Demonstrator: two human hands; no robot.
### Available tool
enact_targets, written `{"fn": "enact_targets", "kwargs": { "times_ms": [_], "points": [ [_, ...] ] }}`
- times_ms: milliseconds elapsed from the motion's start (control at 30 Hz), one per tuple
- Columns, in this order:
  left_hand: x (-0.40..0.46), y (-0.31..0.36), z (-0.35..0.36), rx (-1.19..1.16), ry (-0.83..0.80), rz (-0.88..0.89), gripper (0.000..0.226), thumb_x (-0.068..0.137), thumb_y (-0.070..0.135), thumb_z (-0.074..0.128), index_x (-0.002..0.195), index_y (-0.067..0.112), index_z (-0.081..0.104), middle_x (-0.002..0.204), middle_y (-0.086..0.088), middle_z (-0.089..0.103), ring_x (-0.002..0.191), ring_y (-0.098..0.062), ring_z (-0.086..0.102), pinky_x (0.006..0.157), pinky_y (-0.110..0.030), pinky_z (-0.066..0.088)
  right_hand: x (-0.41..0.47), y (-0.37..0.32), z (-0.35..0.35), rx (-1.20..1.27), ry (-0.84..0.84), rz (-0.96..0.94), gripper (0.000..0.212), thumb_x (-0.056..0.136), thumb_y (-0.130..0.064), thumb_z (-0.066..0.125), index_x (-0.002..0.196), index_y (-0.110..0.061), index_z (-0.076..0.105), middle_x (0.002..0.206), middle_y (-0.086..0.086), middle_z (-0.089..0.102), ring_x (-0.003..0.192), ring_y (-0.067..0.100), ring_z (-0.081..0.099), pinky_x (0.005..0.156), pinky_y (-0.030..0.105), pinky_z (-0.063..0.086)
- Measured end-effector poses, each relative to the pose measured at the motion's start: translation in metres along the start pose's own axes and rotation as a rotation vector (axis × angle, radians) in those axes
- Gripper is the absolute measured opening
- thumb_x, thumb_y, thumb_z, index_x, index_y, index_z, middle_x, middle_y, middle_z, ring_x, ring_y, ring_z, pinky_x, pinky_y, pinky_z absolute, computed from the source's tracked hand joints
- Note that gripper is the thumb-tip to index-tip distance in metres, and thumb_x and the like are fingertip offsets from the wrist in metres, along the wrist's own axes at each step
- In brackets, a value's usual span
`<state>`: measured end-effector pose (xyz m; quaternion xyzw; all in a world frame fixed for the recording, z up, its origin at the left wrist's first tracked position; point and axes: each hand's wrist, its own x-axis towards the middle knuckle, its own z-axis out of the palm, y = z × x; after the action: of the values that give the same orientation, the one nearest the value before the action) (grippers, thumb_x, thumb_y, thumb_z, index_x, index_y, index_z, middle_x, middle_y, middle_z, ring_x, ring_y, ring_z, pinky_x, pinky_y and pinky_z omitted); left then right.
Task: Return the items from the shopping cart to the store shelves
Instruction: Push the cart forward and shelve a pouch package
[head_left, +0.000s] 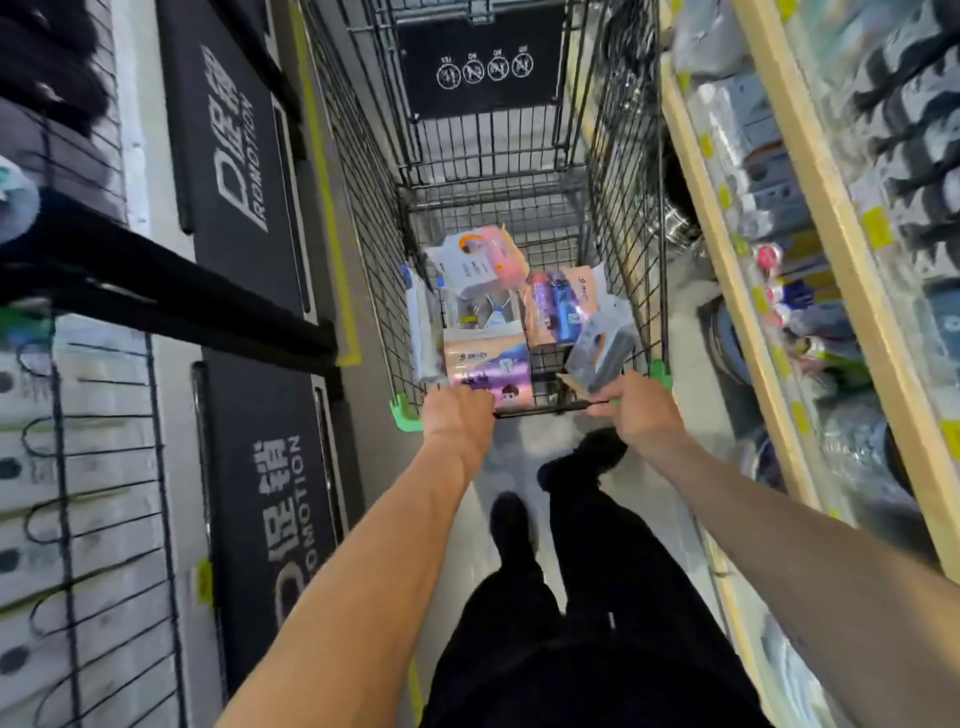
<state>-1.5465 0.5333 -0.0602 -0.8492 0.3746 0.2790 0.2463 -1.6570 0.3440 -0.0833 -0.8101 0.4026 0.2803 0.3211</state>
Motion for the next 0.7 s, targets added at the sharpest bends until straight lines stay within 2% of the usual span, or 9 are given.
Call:
{"fn": "enact_targets", "kwargs": {
  "times_ms": [100,200,267,333,400,467,500,600,700],
  "points": [
    [-0.028,0.007,0.017,-0.050,-0.017,0.000,0.025,0.099,0.036,0.053,0.115,0.020,0.065,0.115,-0.001,0.068,0.105,-0.020,0.066,0.073,-0.028,0.048,-0.031,0.020,0.014,-0.167,0.006,-0.017,0.023,0.084,-0.038,0.074,0.101,-0.023,0.073,0.094,-0.004,0.075,0.093,0.019,0.070,0.085,0.034,0.054],
    [-0.053,0.017,0.035,-0.089,-0.083,0.033,0.034,0.096,0.047,0.053,0.111,0.019,0.065,0.112,0.000,0.068,0.104,-0.019,0.065,0.078,-0.029,0.049,-0.051,0.039,0.029,-0.282,-0.067,-0.035,0.023,0.084,-0.039,0.072,0.100,-0.022,0.073,0.083,-0.008,0.076,0.085,0.013,0.071,0.083,0.031,0.054],
    [-0.065,0.025,0.049,-0.072,-0.136,0.078,0.031,0.096,0.046,0.054,0.110,0.020,0.063,0.112,0.002,0.068,0.103,-0.018,0.065,0.078,-0.030,0.049,-0.059,0.054,0.036,-0.354,-0.104,-0.030,0.031,0.077,-0.045,0.078,0.100,-0.025,0.071,0.087,-0.010,0.076,0.087,0.015,0.070,0.076,0.029,0.052],
    [-0.082,0.038,0.064,-0.032,-0.162,0.087,0.032,0.094,0.046,0.055,0.110,0.019,0.063,0.109,0.000,0.068,0.101,-0.019,0.065,0.076,-0.031,0.048,-0.069,0.069,0.041,-0.426,-0.117,-0.028,0.055,0.069,-0.054,0.081,0.114,-0.031,0.060,0.105,-0.008,0.072,0.098,0.020,0.067,0.077,0.031,0.051],
    [-0.101,0.054,0.078,0.013,-0.161,0.086,0.033,0.094,0.046,0.056,0.108,0.018,0.065,0.102,0.000,0.068,0.092,-0.017,0.066,0.073,-0.031,0.049,-0.075,0.082,0.046,-0.518,-0.186,-0.041,0.089,0.066,-0.057,0.082,0.140,-0.037,0.038,0.126,-0.002,0.065,0.114,0.027,0.062,0.087,0.036,0.050],
    [-0.123,0.071,0.090,0.049,-0.139,0.097,0.032,0.095,0.045,0.054,0.107,0.018,0.065,0.100,0.000,0.068,0.089,-0.017,0.066,0.070,-0.030,0.047,-0.082,0.095,0.055,-0.519,-0.297,-0.041,0.113,0.060,-0.058,0.085,0.152,-0.034,0.024,0.143,0.005,0.054,0.127,0.033,0.054,0.099,0.041,0.046],
    [-0.133,0.078,0.094,0.040,-0.129,0.099,0.032,0.095,0.045,0.053,0.107,0.017,0.065,0.102,0.001,0.069,0.092,-0.018,0.067,0.070,-0.030,0.046,-0.085,0.100,0.057,-0.469,-0.343,-0.037,0.113,0.060,-0.060,0.084,0.153,-0.033,0.024,0.149,0.007,0.048,0.131,0.034,0.050,0.104,0.041,0.044],
    [-0.157,0.098,0.108,-0.033,-0.133,0.065,0.034,0.095,0.046,0.052,0.112,0.019,0.065,0.107,0.000,0.070,0.101,-0.021,0.067,0.072,-0.030,0.045,-0.090,0.121,0.076,-0.096,-0.345,0.013,0.085,0.080,-0.066,0.063,0.149,-0.023,0.038,0.154,0.009,0.039,0.136,0.034,0.044,0.112,0.044,0.038],
    [-0.172,0.117,0.122,-0.058,-0.153,0.041,0.035,0.094,0.049,0.052,0.108,0.020,0.067,0.103,0.001,0.070,0.097,-0.020,0.067,0.069,-0.031,0.043,-0.101,0.138,0.101,0.194,-0.309,0.059,0.065,0.088,-0.048,0.066,0.144,-0.022,0.046,0.149,0.011,0.043,0.131,0.034,0.047,0.112,0.049,0.037]
  ]
}}
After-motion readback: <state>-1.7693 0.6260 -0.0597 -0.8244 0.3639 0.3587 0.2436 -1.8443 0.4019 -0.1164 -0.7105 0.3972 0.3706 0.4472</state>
